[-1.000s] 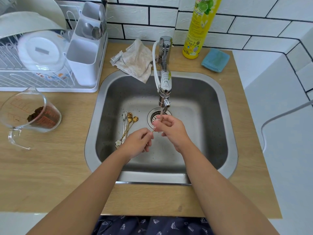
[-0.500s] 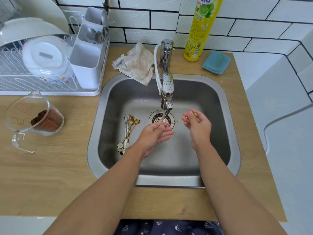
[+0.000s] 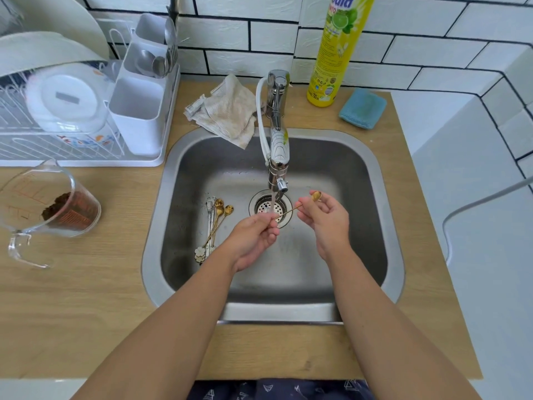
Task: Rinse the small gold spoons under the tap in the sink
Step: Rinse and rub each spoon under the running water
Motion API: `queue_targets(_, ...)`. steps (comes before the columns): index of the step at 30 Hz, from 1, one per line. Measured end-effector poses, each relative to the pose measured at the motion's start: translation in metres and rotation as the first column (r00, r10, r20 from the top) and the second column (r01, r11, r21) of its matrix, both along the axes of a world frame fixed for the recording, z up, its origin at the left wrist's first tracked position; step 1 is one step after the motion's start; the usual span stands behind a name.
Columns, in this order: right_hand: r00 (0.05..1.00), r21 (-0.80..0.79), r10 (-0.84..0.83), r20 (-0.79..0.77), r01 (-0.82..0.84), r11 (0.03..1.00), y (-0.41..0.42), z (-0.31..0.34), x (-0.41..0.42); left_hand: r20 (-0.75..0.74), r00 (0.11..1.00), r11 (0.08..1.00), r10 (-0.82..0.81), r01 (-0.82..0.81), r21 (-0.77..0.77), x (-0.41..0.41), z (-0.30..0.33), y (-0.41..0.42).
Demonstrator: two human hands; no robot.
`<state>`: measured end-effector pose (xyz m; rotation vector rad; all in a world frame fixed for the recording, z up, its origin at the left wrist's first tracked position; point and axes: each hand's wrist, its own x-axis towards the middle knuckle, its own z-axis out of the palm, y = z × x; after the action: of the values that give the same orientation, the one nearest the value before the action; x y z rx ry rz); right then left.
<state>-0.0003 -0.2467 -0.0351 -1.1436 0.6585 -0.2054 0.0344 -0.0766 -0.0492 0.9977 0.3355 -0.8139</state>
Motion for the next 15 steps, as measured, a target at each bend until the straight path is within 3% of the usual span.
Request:
queue_targets(5, 0.997, -0.013, -0.068, -0.028, 0.068, 0.998, -0.0015, -0.0002, -0.0003, 0.173, 0.985, 1.0, -0.024, 0.022, 0.011, -0.0025, 0.0009, -0.0026)
queue_targets(9, 0.997, -0.038, -0.07, -0.036, 0.069, 0.997, -0.0017, -0.0002, -0.0009, 0.171, 0.984, 0.996, -0.06, 0.048, 0.074, -0.0023, 0.0013, -0.0031)
queue_targets(12, 0.998, -0.042, -0.043, -0.045, 0.041, 0.998, -0.0015, -0.0001, -0.0012, 0.161, 0.983, 0.98, -0.087, 0.055, 0.192, -0.003, 0.0019, -0.004)
queue_targets(15, 0.999, -0.057, -0.01, -0.05, 0.008, 0.998, 0.0013, 0.0006, -0.001, 0.25, 0.96, 0.944, -0.123, 0.035, 0.327, -0.0037, -0.002, -0.001)
